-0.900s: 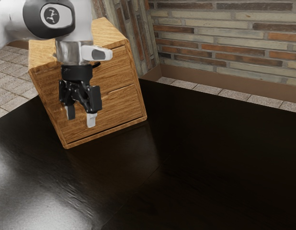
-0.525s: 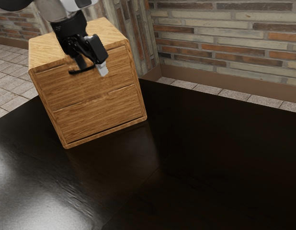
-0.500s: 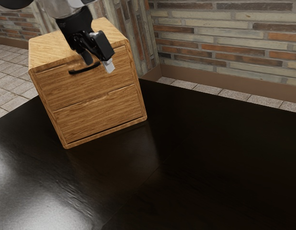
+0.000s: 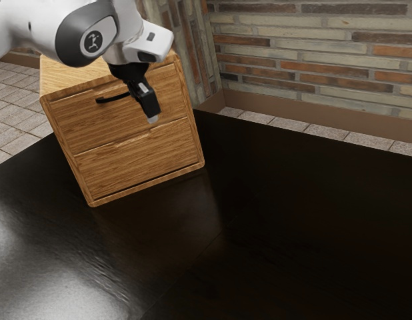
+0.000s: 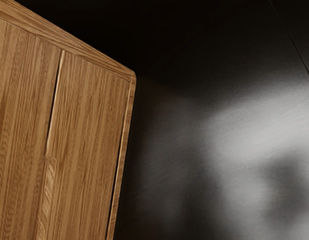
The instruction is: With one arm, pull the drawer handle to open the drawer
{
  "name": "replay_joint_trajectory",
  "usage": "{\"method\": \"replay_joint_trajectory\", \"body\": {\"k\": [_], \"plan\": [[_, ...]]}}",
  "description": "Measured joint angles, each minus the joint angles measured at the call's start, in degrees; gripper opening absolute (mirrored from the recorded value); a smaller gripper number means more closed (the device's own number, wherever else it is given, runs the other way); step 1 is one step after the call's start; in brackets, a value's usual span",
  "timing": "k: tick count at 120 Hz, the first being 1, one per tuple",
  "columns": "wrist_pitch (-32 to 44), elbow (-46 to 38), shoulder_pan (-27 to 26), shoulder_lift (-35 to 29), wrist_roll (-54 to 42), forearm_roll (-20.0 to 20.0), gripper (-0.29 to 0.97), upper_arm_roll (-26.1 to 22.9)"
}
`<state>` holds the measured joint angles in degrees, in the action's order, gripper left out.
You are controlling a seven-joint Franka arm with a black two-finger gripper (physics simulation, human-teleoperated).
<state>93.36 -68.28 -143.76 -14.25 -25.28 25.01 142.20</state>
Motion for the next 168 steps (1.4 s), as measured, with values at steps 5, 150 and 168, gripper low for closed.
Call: {"method": "replay_joint_trajectory", "body": {"k": [5, 150, 168], "plan": [[2.5, -1.5, 0.8, 0.1, -2.3, -0.8, 0.67, 1.3], [14.9, -3.5, 2.4, -1.4, -28.4, -7.2, 0.67, 9.0], [14.8, -4.3, 2.4, -1.4, -27.6, -7.3, 0.68, 9.7]]}}
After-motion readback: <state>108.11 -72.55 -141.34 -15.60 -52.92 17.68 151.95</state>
